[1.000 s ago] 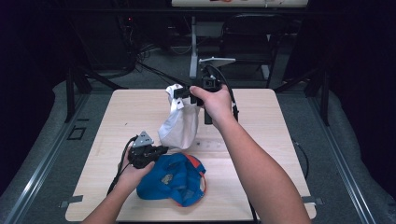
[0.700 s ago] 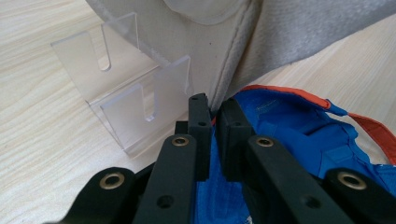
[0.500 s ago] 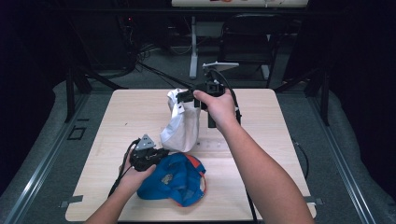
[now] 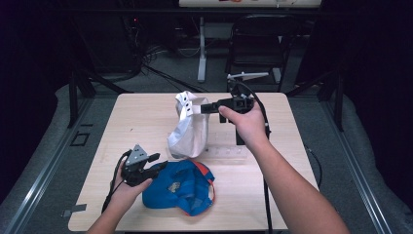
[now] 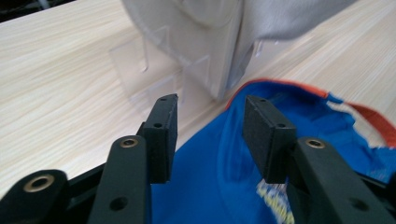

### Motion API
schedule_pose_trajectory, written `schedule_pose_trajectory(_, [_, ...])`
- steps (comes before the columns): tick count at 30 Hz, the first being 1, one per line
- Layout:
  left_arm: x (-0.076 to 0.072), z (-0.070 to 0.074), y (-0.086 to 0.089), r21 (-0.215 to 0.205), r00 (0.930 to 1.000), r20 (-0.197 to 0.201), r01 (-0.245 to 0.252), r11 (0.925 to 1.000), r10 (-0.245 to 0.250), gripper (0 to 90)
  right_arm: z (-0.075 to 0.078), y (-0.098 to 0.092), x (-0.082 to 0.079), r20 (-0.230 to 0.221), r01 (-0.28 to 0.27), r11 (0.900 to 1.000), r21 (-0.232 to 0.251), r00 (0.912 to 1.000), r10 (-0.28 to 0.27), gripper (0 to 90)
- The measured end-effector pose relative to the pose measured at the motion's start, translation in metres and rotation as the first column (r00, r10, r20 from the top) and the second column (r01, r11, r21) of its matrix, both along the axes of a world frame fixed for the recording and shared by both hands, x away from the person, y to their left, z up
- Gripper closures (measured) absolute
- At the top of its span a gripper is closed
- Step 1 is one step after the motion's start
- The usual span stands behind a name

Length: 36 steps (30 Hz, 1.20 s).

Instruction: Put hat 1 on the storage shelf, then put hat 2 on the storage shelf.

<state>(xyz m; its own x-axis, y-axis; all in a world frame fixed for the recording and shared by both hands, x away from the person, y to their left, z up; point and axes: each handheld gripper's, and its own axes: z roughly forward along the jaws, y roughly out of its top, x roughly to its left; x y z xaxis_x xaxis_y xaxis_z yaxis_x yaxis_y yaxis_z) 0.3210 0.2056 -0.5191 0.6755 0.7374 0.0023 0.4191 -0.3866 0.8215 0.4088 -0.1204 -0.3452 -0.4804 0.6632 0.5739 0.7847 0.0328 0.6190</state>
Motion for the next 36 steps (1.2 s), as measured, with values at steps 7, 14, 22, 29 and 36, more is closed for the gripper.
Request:
schedule_pose_trajectory(7, [-0.008, -0.008, 0.015, 0.003, 0.9992, -0.023, -0.033, 0.9995, 0.033, 54.9, -0.024, -0.013, -0.021, 0.023, 0.015, 1.0, -0.019, 0.9996, -0.015, 66.9])
schedule_pose_trajectory(14, [-0.016, -0.011, 0.031, -0.024, 0.9973, -0.017, -0.072, 0.9971, 0.072, 51.6, -0.061, -0.028, -0.048, 0.033, 0.036, 0.998, -0.047, 0.9989, -0.034, 64.1])
schedule_pose_trajectory(22, [-0.017, -0.025, 0.044, -0.032, 0.9943, -0.059, -0.091, 0.9954, 0.089, 51.5, -0.087, -0.036, -0.068, 0.095, 0.06, 0.994, -0.089, 0.9942, -0.052, 61.1])
schedule_pose_trajectory(29, [-0.017, -0.027, 0.044, -0.045, 0.9934, -0.055, -0.103, 0.9936, 0.101, 51.7, -0.11, -0.038, -0.082, 0.113, 0.069, 0.991, -0.113, 0.9919, -0.057, 61.3])
schedule_pose_trajectory(36, [-0.017, -0.029, 0.046, -0.04, 0.992, -0.072, -0.107, 0.9935, 0.104, 51.7, -0.133, -0.036, -0.097, 0.128, 0.06, 0.985, -0.163, 0.991, -0.039, 60.7])
